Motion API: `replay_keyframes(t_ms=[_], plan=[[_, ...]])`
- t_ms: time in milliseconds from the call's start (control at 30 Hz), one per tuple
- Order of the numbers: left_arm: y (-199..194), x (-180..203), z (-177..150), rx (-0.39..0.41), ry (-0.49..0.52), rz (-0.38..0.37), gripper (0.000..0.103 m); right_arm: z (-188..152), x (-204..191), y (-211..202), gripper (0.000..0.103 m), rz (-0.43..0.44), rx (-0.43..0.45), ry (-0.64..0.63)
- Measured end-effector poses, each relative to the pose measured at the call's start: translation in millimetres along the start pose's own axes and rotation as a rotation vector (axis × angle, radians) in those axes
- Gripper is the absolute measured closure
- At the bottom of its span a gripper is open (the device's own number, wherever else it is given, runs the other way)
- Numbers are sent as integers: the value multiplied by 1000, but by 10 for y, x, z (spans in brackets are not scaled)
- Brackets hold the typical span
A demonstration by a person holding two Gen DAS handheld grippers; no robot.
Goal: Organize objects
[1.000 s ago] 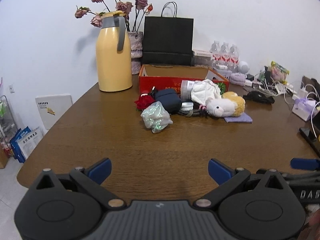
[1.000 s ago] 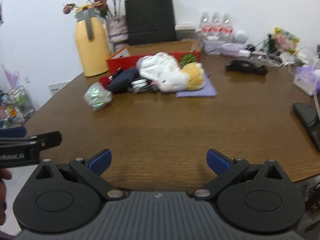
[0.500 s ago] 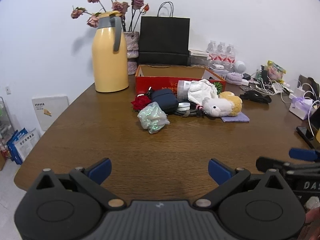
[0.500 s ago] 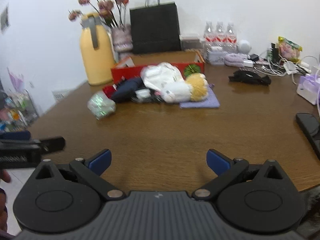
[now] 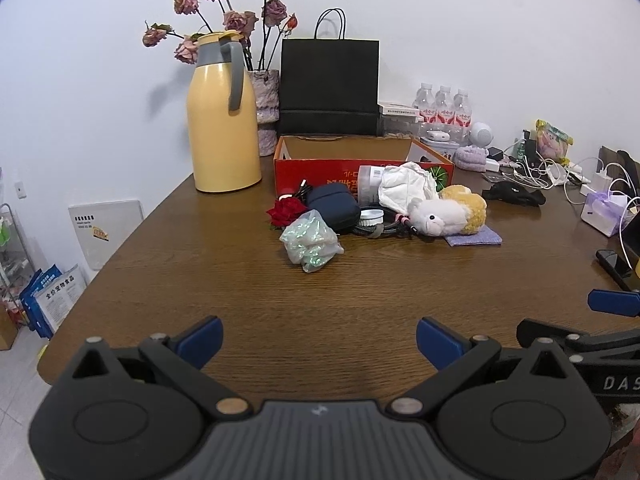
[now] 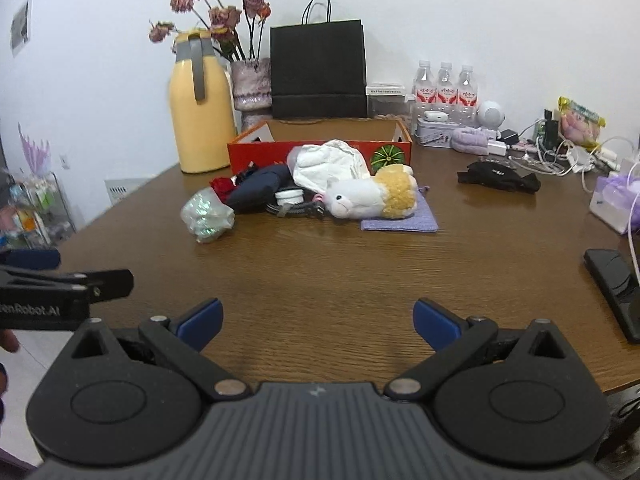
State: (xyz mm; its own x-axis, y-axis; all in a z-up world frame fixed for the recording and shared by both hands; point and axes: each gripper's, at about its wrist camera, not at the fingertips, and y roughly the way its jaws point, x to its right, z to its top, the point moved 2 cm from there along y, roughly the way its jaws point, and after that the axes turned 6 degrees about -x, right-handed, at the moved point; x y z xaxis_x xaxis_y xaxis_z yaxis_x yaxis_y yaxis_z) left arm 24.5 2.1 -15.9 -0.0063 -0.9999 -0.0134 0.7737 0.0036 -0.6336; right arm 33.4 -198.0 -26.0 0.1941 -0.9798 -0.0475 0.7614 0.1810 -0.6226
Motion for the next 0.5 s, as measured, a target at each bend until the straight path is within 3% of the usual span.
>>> replay_keyframes(t_ms=[500], plan=[[92, 5, -19, -32, 1, -8, 0, -60, 88, 53, 0, 54, -2, 66]])
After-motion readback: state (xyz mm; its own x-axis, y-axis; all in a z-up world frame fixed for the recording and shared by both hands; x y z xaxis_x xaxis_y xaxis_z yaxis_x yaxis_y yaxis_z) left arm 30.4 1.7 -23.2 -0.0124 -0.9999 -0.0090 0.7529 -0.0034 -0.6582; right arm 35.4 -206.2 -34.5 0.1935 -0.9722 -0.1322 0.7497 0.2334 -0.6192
